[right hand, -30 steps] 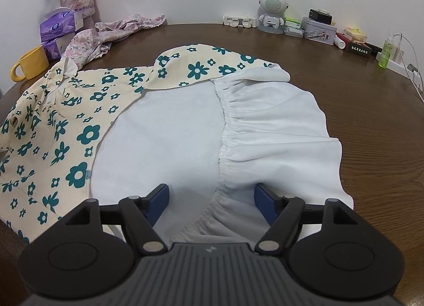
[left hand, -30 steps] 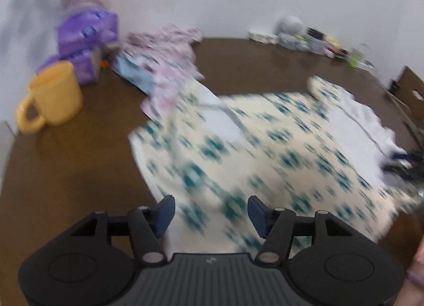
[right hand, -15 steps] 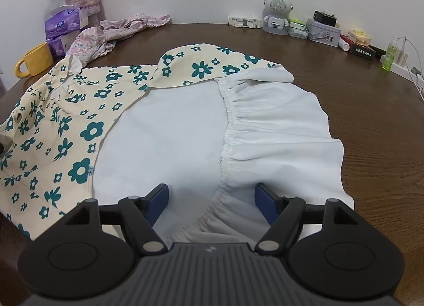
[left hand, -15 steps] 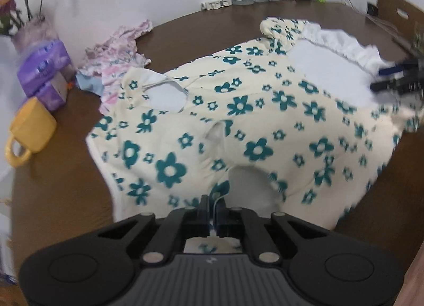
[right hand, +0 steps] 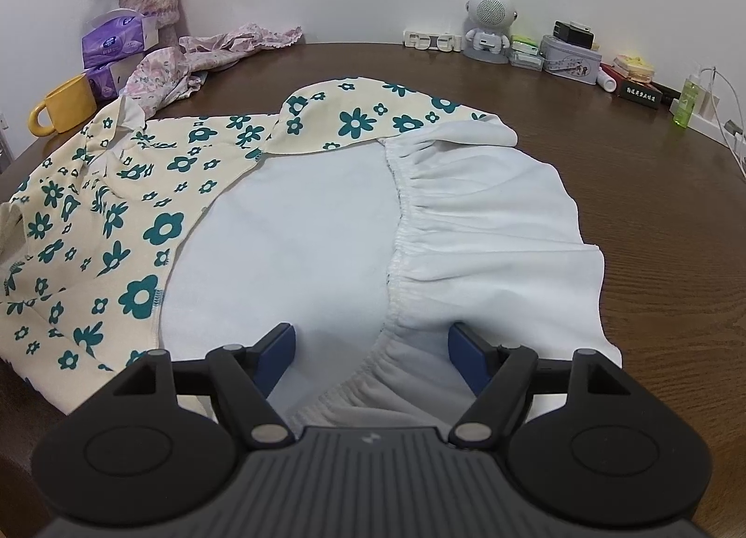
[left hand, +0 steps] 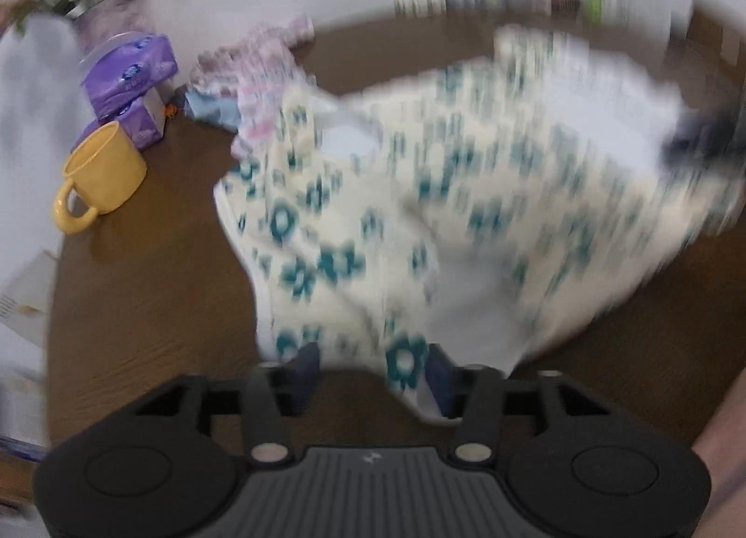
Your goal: Fold clothes
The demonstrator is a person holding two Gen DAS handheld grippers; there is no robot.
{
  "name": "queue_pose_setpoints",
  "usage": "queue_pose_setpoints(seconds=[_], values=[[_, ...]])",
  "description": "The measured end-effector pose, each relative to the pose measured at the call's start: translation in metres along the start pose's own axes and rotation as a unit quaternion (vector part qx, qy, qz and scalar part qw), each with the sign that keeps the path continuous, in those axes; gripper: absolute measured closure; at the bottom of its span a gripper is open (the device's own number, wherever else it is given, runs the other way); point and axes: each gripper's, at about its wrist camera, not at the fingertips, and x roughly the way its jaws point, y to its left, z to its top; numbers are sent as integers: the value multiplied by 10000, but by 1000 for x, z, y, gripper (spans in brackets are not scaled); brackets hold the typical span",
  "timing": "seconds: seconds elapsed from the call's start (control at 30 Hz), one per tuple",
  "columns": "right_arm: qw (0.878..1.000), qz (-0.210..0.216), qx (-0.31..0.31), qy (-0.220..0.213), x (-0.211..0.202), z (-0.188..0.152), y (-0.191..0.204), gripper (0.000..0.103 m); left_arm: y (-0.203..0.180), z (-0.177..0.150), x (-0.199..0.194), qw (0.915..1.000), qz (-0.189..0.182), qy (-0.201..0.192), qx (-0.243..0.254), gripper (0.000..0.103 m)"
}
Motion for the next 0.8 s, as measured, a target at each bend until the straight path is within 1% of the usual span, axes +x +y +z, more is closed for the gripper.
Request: queue_pose_setpoints(seconds=[0.03,0.07,0.1,0.17,0.27,0.3,0.33,0.37,0.4,0.43,0.5,0.53,0.6,0.7,0.8], values=[[10000,-1,-2,13,0,1,0,29,10,5,-8,9991,-269,-194,-282,51],[10000,-7,-1,22,1,1,0,29,18,11,-10,9975,-385,-317,-494,49],[10000,-14,2,29,1,1,1,28,25,16,-13,9953,-495,-436,-703,43],[10000,-24,12,35,1,2,1,28,34,28,-3,9948,-285,-411,-885,42],[10000,-38,29,43,2,2,2,27,44,41,32,9923,-142,73,-1227,47],[10000,-40,33,46,2,2,2,27,46,44,44,9905,-193,217,-1347,51],[10000,-42,35,49,2,2,2,27,48,47,55,9882,-248,359,-1466,58],[10000,-45,37,53,2,2,2,27,48,47,61,9873,-282,399,-1513,65],[10000,-47,37,59,2,3,2,27,49,47,66,9863,-316,435,-1557,88],[10000,-49,38,65,2,3,2,27,50,46,67,9869,-283,449,-1520,101],[10000,-44,33,77,2,3,2,27,51,44,69,9882,-210,477,-1441,101],[10000,-40,28,82,2,3,2,27,52,41,65,9898,-116,460,-1347,102],[9999,-47,20,91,3,3,1,27,56,33,60,9901,29,430,-1338,102],[9999,-64,28,102,4,4,1,26,66,23,54,9886,68,438,-1438,102],[9999,-67,38,96,4,4,0,25,69,20,51,9889,86,444,-1417,101]])
